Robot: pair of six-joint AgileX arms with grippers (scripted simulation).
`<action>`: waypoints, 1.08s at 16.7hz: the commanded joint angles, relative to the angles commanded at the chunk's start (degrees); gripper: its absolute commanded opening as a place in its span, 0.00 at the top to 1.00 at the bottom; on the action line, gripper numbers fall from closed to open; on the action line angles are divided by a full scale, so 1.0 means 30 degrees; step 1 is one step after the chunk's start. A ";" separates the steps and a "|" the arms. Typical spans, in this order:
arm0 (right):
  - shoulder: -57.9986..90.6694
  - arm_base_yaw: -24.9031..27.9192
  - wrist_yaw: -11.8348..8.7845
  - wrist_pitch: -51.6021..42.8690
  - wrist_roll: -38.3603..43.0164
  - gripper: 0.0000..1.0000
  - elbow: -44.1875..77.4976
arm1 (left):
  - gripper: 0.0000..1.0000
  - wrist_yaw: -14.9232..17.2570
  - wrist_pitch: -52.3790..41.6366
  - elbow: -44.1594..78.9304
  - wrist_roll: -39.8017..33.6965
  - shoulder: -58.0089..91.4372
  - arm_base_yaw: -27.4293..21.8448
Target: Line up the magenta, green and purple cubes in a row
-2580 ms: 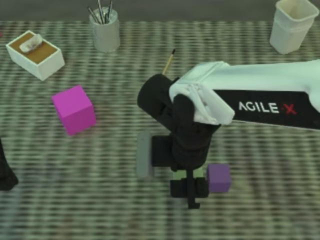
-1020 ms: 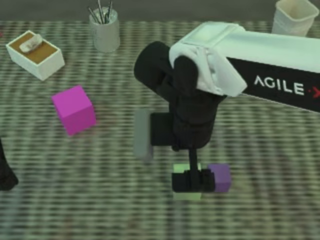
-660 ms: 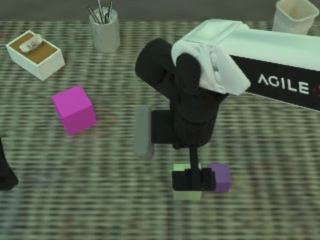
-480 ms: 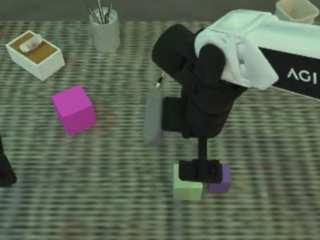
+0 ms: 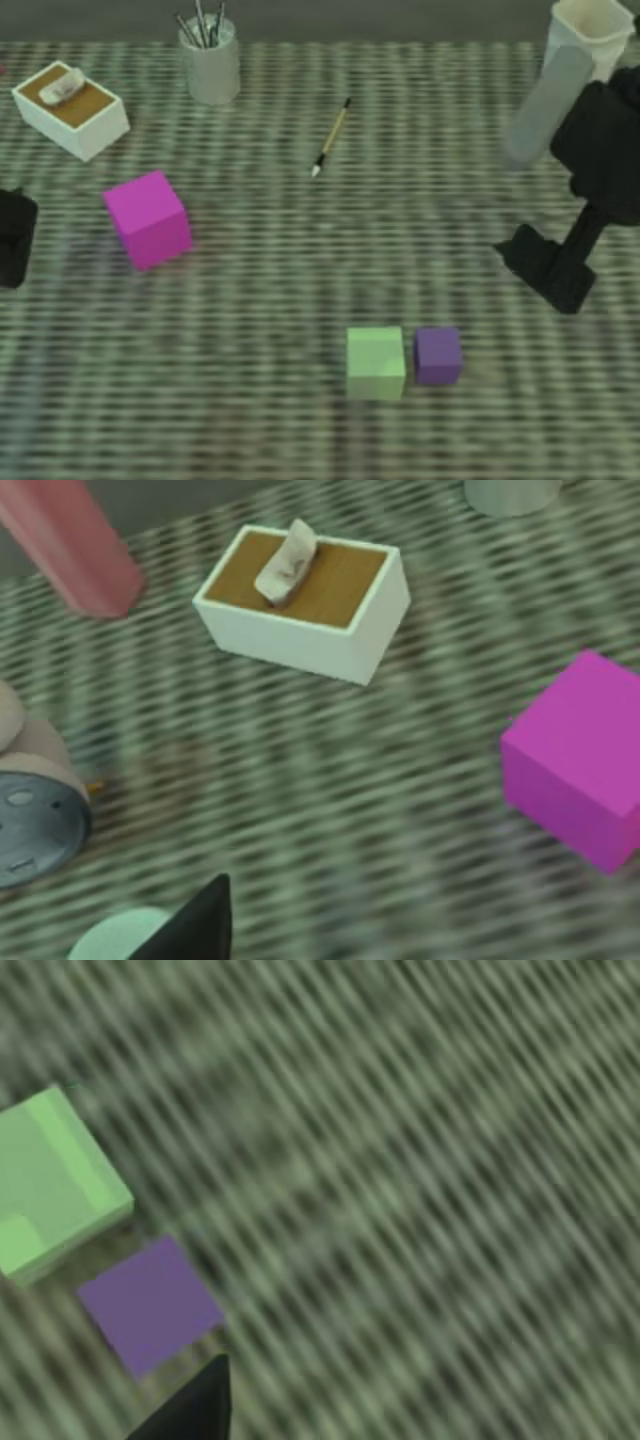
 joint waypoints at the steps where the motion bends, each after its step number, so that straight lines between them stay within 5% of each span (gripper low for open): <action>1: -0.1990 -0.0784 -0.0055 0.1021 0.0715 0.00 -0.1564 | 0.00 -0.0011 -0.1202 0.1819 0.0767 0.2313 -0.0204; 10: -1.8008 -0.6891 0.0353 0.9597 0.6982 0.00 -1.5248 | 0.00 -0.0040 -1.1142 1.6336 0.7078 2.0092 -0.1979; 18: -2.4845 -0.9132 0.1108 1.3585 0.9839 0.00 -2.0869 | 0.00 0.0056 -1.5157 2.3267 0.9845 2.7438 -0.2785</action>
